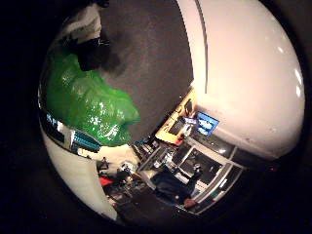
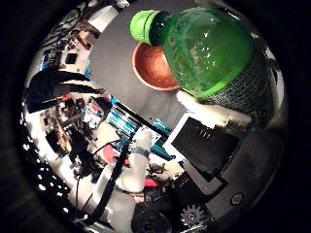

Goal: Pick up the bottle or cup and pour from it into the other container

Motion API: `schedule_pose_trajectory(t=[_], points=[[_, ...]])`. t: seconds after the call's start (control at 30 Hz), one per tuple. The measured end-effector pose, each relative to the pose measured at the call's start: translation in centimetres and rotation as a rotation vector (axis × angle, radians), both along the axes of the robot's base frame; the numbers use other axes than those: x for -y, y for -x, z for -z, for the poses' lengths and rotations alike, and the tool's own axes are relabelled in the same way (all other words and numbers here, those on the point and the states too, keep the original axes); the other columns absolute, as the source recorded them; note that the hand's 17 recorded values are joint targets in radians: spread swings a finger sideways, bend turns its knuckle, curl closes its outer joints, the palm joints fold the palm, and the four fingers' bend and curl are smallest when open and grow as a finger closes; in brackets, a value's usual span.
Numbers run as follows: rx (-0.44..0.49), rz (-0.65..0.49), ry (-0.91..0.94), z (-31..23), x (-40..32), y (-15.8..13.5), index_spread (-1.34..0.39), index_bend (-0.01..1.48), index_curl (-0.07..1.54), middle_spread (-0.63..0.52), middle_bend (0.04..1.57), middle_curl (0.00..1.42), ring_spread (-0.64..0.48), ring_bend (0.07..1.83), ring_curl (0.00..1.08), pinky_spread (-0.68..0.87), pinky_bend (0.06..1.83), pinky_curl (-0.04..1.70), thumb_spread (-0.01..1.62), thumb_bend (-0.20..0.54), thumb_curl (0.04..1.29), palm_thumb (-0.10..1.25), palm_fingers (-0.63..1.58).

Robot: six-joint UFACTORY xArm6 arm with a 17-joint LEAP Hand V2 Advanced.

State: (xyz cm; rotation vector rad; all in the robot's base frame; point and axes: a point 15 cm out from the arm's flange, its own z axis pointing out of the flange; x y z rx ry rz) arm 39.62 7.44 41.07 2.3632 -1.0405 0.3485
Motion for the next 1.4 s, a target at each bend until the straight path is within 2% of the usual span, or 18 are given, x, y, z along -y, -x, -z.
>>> schedule_pose_trajectory(t=[0.5,0.83,1.4], points=[[-0.021,-0.078,0.473,1.4,-3.3,-1.9,-0.23,1.13,0.9,-0.18,1.28,0.93,-0.29,1.24,0.98,-0.24,1.23,1.07,0.43,-0.021,0.97,1.08,1.08],[-0.024,-0.123,0.597,4.2,-6.0,-2.6,-0.23,1.12,0.91,-0.17,1.28,0.94,-0.29,1.24,0.98,-0.24,1.23,1.07,0.46,-0.019,0.97,1.08,1.08],[-0.037,-0.125,0.6,5.2,-6.4,-2.5,-0.23,1.12,0.91,-0.16,1.27,0.94,-0.29,1.24,0.98,-0.23,1.23,1.06,0.48,-0.018,0.97,1.07,1.09]])
